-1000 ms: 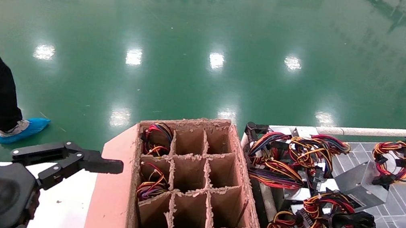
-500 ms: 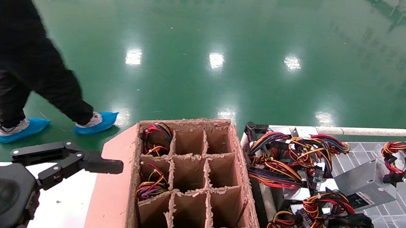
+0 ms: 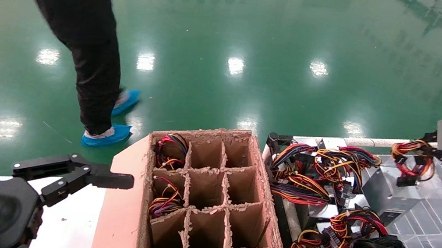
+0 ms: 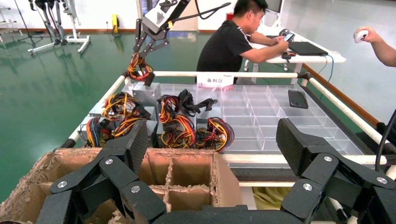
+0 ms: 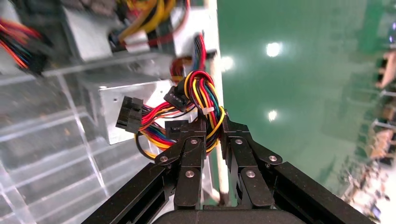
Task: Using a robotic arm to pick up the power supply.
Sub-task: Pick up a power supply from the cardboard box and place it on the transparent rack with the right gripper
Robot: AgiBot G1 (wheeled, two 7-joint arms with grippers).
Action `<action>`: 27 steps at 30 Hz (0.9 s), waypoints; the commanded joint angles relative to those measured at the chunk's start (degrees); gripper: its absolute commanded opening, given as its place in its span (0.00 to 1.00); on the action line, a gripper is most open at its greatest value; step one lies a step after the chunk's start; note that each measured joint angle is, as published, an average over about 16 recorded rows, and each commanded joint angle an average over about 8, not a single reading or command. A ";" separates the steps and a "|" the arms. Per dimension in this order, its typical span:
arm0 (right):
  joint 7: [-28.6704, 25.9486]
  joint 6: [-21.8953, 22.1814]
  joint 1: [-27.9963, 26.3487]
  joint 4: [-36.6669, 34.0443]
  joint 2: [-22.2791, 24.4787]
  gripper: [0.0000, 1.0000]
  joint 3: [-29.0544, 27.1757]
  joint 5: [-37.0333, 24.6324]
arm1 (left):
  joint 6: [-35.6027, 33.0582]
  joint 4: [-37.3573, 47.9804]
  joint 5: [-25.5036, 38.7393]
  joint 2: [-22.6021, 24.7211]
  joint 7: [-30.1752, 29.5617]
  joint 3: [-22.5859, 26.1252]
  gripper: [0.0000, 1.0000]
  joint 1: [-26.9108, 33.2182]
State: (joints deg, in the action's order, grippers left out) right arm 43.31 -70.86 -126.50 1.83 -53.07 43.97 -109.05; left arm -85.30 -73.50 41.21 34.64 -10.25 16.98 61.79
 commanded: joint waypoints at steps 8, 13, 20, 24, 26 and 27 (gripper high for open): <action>0.64 -3.44 -0.86 -0.96 -0.45 0.00 -0.63 0.97 | 0.01 0.00 -0.02 -0.01 0.01 0.03 1.00 0.01; 0.76 -4.00 -0.31 -1.47 -0.72 0.00 -0.85 1.29 | 0.02 0.00 -0.03 -0.02 0.02 0.04 1.00 0.01; 1.19 -5.27 0.25 -1.91 -0.49 0.00 -1.01 1.52 | 0.03 0.00 -0.05 -0.03 0.03 0.07 1.00 0.01; 1.59 -6.27 0.38 -2.04 -0.06 0.00 -1.12 1.67 | 0.03 0.00 -0.05 -0.03 0.04 0.08 1.00 0.02; 1.73 -6.98 0.42 -2.21 0.32 0.00 -1.16 1.74 | 0.04 0.00 -0.06 -0.04 0.04 0.09 1.00 0.02; 1.69 -7.38 0.42 -2.38 0.57 0.00 -1.27 1.88 | 0.04 0.00 -0.06 -0.04 0.04 0.09 1.00 0.02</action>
State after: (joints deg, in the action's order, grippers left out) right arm 44.43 -78.25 -126.06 -0.92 -52.31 42.27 -106.54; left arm -85.26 -73.50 41.15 34.60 -10.21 17.07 61.81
